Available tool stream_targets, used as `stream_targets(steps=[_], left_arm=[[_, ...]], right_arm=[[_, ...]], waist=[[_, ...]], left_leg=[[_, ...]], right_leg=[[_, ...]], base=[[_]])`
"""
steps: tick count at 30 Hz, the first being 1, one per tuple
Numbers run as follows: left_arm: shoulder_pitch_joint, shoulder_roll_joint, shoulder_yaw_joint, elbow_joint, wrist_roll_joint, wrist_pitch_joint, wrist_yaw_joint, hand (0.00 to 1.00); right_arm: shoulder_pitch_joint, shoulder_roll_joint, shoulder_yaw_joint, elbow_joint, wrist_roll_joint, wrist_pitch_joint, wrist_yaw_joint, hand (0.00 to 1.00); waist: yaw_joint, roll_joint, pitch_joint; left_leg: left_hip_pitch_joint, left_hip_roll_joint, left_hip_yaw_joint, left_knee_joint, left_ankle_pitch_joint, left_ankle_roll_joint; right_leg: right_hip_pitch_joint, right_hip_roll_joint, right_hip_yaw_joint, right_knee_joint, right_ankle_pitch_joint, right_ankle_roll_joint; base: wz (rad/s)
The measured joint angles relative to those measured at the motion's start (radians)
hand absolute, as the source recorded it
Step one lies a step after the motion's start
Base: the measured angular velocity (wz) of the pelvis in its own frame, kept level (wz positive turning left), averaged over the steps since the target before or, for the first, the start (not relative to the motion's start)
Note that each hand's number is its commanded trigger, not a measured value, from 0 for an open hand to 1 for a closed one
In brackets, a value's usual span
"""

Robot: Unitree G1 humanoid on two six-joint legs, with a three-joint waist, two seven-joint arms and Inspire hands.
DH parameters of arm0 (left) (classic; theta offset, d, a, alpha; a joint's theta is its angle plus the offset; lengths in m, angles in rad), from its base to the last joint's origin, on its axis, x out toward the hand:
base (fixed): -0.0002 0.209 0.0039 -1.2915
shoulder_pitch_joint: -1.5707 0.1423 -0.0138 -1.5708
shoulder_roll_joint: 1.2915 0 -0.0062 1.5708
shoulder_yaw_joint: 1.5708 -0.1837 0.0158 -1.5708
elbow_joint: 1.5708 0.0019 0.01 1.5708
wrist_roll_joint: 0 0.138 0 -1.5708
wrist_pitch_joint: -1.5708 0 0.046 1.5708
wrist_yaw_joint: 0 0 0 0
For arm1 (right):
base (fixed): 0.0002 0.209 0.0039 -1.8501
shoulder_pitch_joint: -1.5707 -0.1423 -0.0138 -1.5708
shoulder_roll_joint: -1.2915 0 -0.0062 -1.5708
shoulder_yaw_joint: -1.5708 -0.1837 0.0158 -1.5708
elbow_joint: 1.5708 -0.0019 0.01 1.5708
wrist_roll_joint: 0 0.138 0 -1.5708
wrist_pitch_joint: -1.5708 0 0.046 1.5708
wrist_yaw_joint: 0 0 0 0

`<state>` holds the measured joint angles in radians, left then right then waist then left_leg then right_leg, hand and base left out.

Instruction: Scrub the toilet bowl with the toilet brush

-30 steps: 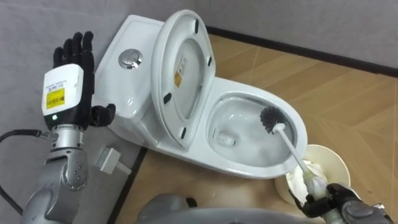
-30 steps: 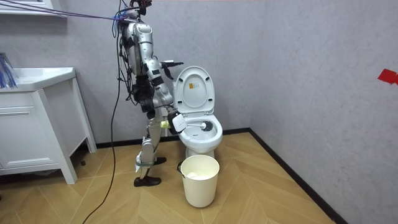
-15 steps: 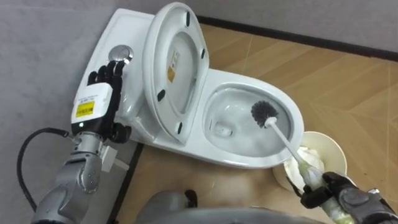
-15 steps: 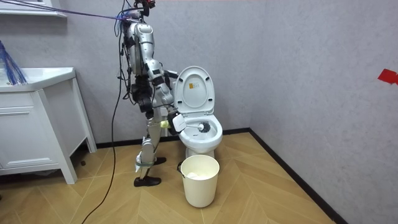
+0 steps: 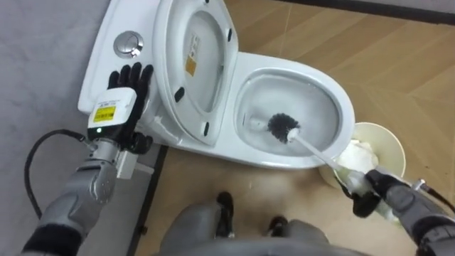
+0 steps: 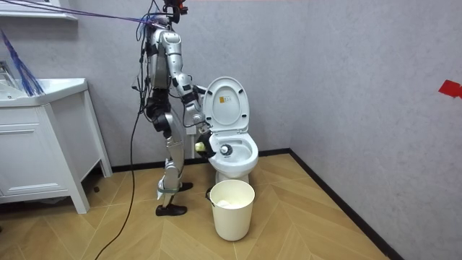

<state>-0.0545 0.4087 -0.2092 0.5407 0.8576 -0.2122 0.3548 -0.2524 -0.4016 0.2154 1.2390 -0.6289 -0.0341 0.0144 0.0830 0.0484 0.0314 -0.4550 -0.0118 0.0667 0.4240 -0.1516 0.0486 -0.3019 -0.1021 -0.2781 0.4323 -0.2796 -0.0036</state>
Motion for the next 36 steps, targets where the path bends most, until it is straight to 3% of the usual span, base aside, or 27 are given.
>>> stream_targets(steps=[4, 5, 8, 19, 24, 27, 30, 34, 36], left_arm=[[-0.077, 0.001, -0.030, 0.043, -0.001, -0.004, 0.049, 0.00], [-0.099, 0.002, -0.034, 0.055, -0.001, -0.009, 0.069, 0.00], [-0.151, 0.004, -0.046, 0.080, -0.001, -0.010, 0.131, 0.00], [-0.239, 0.023, -0.072, 0.103, -0.003, -0.009, 0.286, 0.00], [-0.267, 0.080, -0.119, 0.065, -0.002, -0.008, 0.337, 0.00], [-0.273, 0.087, -0.131, 0.064, -0.005, -0.007, 0.353, 0.00], [-0.309, 0.087, -0.155, 0.054, -0.005, -0.006, 0.360, 0.00], [-0.352, 0.115, -0.197, 0.037, -0.025, 0.000, 0.361, 0.00], [-0.378, 0.123, -0.207, 0.029, -0.024, 0.009, 0.361, 0.00]], right_arm=[[-0.044, -0.003, 0.039, -0.013, -0.092, 0.003, -0.028, 1.00], [-0.045, -0.003, 0.052, -0.037, -0.121, 0.005, -0.029, 1.00], [-0.065, -0.012, 0.090, -0.077, -0.174, 0.014, -0.060, 1.00], [-0.183, -0.032, 0.232, -0.198, -0.207, 0.095, -0.113, 1.00], [-0.208, -0.070, 0.255, -0.235, -0.207, 0.112, -0.142, 1.00], [-0.219, -0.083, 0.275, -0.235, -0.205, 0.123, -0.148, 1.00], [-0.256, -0.136, 0.320, -0.224, -0.198, 0.139, -0.150, 1.00], [-0.309, -0.165, 0.354, -0.201, -0.163, 0.138, -0.167, 1.00], [-0.344, -0.166, 0.353, -0.178, -0.144, 0.136, -0.176, 1.00]], waist=[[0.008, -0.006, 0.0083], [0.013, -0.004, 0.0060], [0.037, -0.014, 0.0136], [0.063, -0.013, 0.0248], [0.067, -0.011, 0.0317], [0.075, -0.003, 0.0330], [0.109, 0.003, 0.0350], [0.114, 0.002, 0.0362], [0.114, -0.012, 0.0456]], left_leg=[[-0.067, 0.001, -0.006, 0.023, 0.008, 0.006], [-0.087, 0.007, -0.009, 0.024, 0.014, 0.007], [-0.146, 0.014, 0.011, 0.032, 0.031, 0.011], [-0.310, 0.016, -0.004, 0.080, 0.056, 0.003], [-0.378, 0.015, -0.039, 0.095, 0.067, -0.009], [-0.394, 0.016, -0.045, 0.098, 0.069, -0.013], [-0.437, 0.017, -0.052, 0.125, 0.071, -0.016], [-0.479, 0.002, -0.071, 0.137, 0.082, -0.023], [-0.495, -0.003, -0.072, 0.143, 0.088, -0.026]], right_leg=[[-0.072, -0.003, -0.001, 0.040, -0.004, -0.003], [-0.099, -0.002, 0.000, 0.047, -0.002, -0.004], [-0.164, -0.005, 0.005, 0.073, 0.012, -0.012], [-0.333, -0.022, -0.016, 0.161, 0.006, -0.039], [-0.385, -0.021, -0.047, 0.177, -0.001, -0.052], [-0.393, -0.019, -0.057, 0.179, -0.005, -0.058], [-0.437, -0.021, -0.057, 0.208, -0.010, -0.064], [-0.480, -0.042, -0.081, 0.250, -0.031, -0.075], [-0.505, -0.057, -0.082, 0.284, -0.044, -0.081]], base=[[0.06], [-0.04], [-0.12], [0.02], [0.17], [0.08], [0.03], [0.21], [0.17]])
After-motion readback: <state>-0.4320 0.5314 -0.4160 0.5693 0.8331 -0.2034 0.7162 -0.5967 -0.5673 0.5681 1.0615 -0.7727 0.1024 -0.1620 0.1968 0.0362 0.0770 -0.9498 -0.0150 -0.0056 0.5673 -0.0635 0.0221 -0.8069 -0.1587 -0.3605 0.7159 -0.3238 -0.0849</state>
